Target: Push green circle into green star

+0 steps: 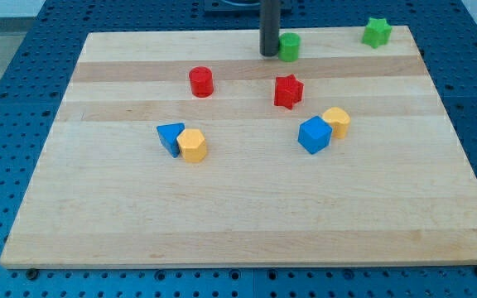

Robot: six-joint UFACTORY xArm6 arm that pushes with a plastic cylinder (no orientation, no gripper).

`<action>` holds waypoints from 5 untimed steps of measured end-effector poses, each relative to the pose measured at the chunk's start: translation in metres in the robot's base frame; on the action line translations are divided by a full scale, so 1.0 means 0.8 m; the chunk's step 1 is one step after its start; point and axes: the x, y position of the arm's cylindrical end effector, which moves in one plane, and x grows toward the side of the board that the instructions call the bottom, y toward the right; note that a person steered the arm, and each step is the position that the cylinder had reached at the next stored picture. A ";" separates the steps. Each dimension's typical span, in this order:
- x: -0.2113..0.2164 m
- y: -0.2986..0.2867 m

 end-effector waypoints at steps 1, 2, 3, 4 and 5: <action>0.000 0.032; 0.000 0.055; 0.000 0.089; 0.000 0.116; 0.000 0.138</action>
